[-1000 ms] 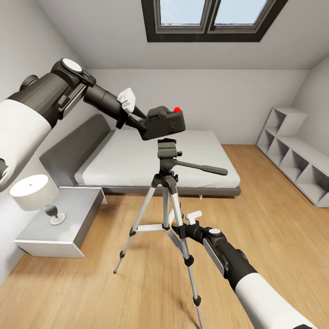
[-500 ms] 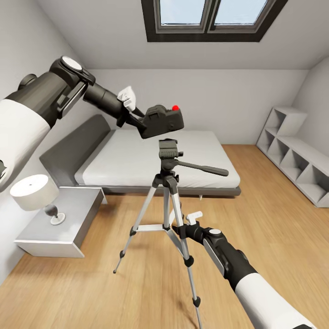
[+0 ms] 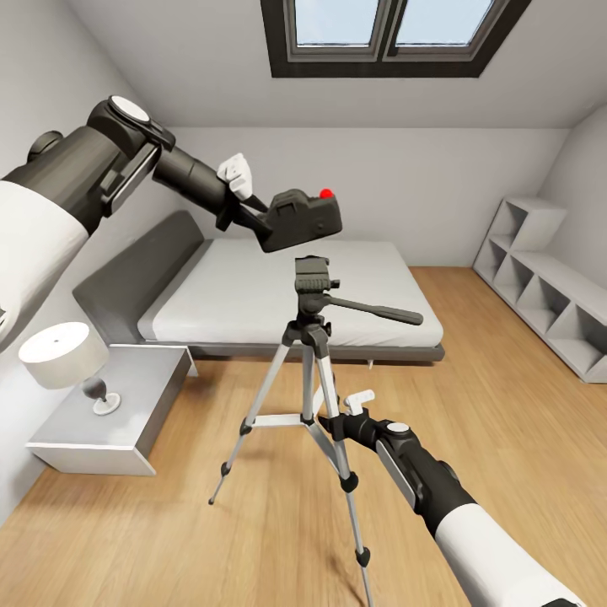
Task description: Attach the digital camera to the camera tripod in the bedroom.
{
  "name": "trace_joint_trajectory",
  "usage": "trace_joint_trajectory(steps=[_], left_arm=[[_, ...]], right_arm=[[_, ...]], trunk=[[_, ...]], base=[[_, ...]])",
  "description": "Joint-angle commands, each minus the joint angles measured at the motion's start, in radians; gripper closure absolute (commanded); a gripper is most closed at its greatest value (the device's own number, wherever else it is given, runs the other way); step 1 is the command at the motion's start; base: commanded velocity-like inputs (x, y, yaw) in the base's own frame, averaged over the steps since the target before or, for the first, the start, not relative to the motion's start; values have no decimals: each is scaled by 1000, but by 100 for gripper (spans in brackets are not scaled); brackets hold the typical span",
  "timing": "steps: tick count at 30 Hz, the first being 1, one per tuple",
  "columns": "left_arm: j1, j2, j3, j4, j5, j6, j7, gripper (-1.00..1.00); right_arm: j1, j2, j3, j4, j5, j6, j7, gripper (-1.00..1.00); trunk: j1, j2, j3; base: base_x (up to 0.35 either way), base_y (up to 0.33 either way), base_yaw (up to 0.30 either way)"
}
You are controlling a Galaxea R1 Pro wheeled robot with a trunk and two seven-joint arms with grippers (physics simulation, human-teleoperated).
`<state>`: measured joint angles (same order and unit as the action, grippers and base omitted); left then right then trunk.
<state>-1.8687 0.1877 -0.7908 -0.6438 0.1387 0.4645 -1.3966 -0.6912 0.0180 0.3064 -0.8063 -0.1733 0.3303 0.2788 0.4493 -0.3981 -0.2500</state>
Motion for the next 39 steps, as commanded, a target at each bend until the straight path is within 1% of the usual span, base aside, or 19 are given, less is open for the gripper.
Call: trace_joint_trajectory(steps=[1,8,22,28,29,32,39], left_arm=[[-2,2,-7,-6,7,8,-1,100],[-1,0,-6,-25,6,9,0,100],[-2,-6,-22,-30,1,20,-1,100],[-2,-7,-25,-30,-13,23,0,100],[-2,-7,-25,-30,-15,23,0,100],[-2,-7,-24,-30,-25,23,1,100],[-2,-8,-23,-31,-29,23,1,100]], right_arm=[[-1,0,0,1,-4,7,0,100],[-1,0,0,1,-3,7,0,100],[-1,0,0,1,-5,7,-1,100],[-1,0,0,1,-4,7,-1,100],[-1,0,0,1,29,7,-1,100],[-1,0,0,1,29,7,-1,100],[-1,0,0,1,30,7,-1,100]], trunk=[[1,-2,-2],[1,-2,-2],[1,-2,-2],[1,-2,-2],[1,-2,-2],[1,-2,-2],[1,-2,-2]], base=[[0,0,0],[0,0,0],[0,0,0],[0,0,0],[0,0,0],[0,0,0],[0,0,0]])
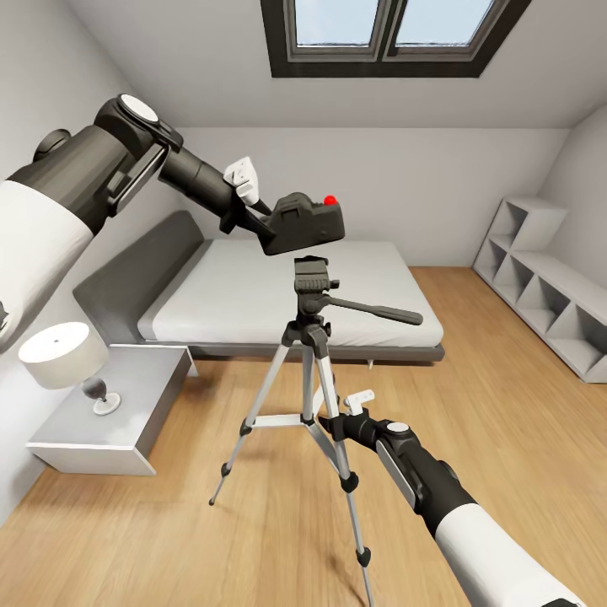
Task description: Attach the digital camera to the camera tripod in the bedroom.
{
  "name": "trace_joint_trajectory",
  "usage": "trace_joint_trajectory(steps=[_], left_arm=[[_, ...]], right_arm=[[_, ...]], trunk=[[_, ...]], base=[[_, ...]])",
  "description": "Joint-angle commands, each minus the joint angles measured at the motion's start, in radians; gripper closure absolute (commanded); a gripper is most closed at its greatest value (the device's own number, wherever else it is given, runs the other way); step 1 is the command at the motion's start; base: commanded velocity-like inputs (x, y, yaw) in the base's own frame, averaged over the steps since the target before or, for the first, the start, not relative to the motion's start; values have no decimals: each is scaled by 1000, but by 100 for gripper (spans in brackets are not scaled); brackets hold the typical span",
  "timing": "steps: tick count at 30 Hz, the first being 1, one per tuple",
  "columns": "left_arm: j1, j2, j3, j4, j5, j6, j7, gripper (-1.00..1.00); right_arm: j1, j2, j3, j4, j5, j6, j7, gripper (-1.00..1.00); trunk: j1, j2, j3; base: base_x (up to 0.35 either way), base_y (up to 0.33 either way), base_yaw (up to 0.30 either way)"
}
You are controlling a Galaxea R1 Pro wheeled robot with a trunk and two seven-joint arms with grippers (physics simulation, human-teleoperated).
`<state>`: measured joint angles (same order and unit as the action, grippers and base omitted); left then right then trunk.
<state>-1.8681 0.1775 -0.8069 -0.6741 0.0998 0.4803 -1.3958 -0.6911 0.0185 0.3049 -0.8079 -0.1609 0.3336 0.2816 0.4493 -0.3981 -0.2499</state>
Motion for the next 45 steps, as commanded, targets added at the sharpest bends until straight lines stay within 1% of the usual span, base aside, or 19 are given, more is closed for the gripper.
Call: trace_joint_trajectory(steps=[1,8,16,19,45], left_arm=[[-2,2,-7,-1,10,7,0,100],[-2,-10,-5,0,9,7,1,100],[-2,-30,-5,1,9,7,3,100],[-2,-33,-5,1,9,7,3,100],[-2,-30,-12,-1,6,7,1,100]], right_arm=[[-1,0,2,3,18,4,-3,100],[-1,0,2,3,18,4,-3,100],[-1,0,2,3,18,4,-4,100],[-1,0,2,3,18,4,-4,100],[-1,-2,2,3,18,4,-4,100]], trunk=[[1,-2,-2],[1,-2,-2],[1,-2,-2],[1,-2,-2],[1,-2,-2]], base=[[0,0,0],[0,0,0],[0,0,0],[0,0,0],[0,0,0]])
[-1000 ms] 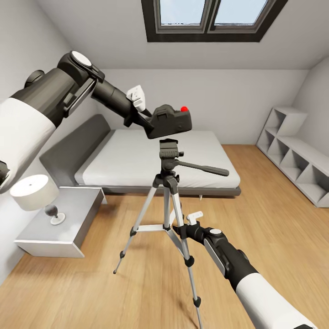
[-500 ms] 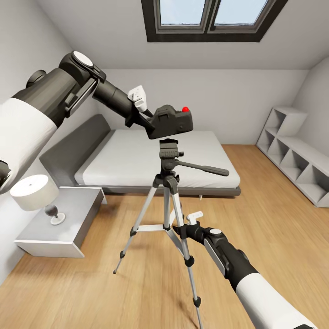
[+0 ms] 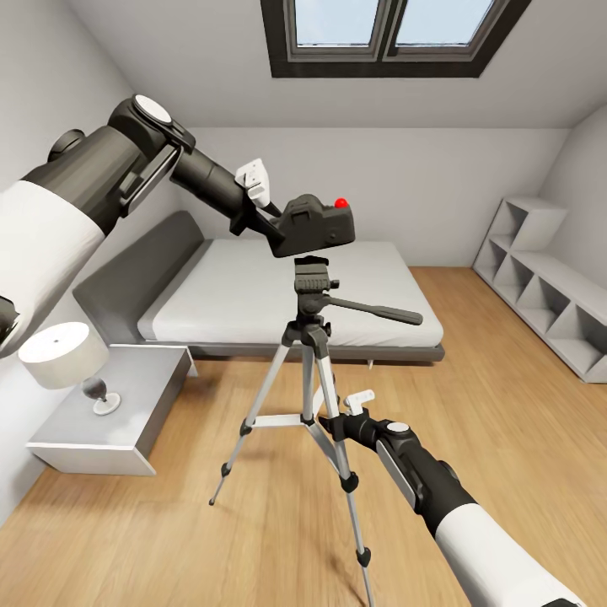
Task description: Attach the digital camera to the camera tripod in the bedroom.
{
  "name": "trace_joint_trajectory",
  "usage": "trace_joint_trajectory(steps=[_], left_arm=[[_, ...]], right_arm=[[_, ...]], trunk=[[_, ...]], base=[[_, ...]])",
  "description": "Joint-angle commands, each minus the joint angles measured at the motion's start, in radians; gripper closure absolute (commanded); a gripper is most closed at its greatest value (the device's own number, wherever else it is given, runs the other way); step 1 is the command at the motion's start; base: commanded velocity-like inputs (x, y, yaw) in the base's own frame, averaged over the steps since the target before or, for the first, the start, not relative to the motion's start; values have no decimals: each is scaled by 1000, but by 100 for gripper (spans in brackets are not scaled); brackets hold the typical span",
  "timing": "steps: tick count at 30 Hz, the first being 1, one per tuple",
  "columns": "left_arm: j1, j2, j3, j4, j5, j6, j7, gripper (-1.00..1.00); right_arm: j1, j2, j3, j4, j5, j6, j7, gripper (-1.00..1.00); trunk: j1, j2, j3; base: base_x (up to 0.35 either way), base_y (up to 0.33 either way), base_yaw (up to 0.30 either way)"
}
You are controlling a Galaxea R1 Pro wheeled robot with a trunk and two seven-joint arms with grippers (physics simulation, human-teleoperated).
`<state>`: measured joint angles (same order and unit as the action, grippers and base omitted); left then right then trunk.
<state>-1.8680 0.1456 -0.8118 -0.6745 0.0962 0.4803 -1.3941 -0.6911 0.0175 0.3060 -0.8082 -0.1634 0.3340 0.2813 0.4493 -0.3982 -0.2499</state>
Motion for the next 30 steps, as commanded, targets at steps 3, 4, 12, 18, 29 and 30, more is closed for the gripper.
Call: trace_joint_trajectory(steps=[3,4,12,18,29,30], left_arm=[[-2,1,-6,-1,9,7,0,100],[-2,1,-7,-1,9,7,0,100],[-2,-1,-7,0,9,7,0,100],[-2,-1,-6,0,9,7,0,100],[-2,-3,-27,0,-21,7,0,100],[-2,-3,-28,0,-22,7,-1,100]], right_arm=[[-1,-1,1,3,21,3,-3,100],[-1,-1,1,3,21,3,-3,100],[-1,-1,1,3,21,3,-3,100],[-1,-1,1,3,21,3,-4,100],[-1,-1,1,3,21,3,-2,100],[-1,-1,1,3,21,3,-2,100]], trunk=[[1,-2,-2],[1,-2,-2],[1,-2,-2],[1,-2,-2],[1,-2,-2],[1,-2,-2]], base=[[0,0,0],[0,0,0],[0,0,0],[0,0,0],[0,0,0],[0,0,0]])
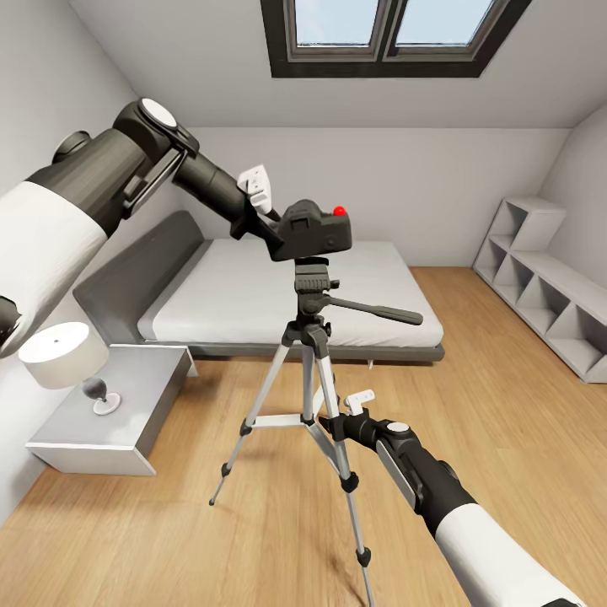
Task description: Attach the digital camera to the camera tripod in the bedroom.
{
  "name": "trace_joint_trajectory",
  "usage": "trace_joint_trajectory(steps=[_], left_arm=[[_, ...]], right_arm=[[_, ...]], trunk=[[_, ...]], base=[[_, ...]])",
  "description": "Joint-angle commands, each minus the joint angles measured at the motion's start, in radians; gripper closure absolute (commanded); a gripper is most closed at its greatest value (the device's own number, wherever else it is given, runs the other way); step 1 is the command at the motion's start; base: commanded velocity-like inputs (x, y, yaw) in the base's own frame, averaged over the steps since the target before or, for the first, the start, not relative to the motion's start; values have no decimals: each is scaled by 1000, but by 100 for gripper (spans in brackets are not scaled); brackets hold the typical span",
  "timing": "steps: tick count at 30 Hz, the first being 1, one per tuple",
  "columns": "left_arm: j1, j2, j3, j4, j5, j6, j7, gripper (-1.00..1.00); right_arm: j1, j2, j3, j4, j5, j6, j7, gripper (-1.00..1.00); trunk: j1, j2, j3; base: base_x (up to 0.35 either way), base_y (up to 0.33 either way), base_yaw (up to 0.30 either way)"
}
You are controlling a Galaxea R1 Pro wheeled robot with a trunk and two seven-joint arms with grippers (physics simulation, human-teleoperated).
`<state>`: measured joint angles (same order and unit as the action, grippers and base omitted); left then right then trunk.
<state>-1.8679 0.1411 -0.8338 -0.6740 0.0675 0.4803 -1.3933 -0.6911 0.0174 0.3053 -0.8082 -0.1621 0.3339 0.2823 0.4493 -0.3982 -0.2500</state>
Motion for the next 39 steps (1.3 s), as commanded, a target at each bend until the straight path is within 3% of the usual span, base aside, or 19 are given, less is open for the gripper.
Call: trace_joint_trajectory(steps=[1,18,19,39], left_arm=[[-2,2,-6,-1,5,7,-2,100],[-2,2,-7,-1,3,7,-3,100],[-2,2,-7,-1,3,8,-3,-100],[-2,2,-2,0,3,9,-1,-100]], right_arm=[[-1,-1,1,3,19,4,-4,100],[-1,-1,1,3,19,4,-4,100],[-1,-1,1,3,19,4,-4,100],[-1,-1,1,3,19,4,-3,100]], trunk=[[1,-2,-2],[1,-2,-2],[1,-2,-2],[1,-2,-2]], base=[[0,0,0],[0,0,0],[0,0,0],[0,0,0]])
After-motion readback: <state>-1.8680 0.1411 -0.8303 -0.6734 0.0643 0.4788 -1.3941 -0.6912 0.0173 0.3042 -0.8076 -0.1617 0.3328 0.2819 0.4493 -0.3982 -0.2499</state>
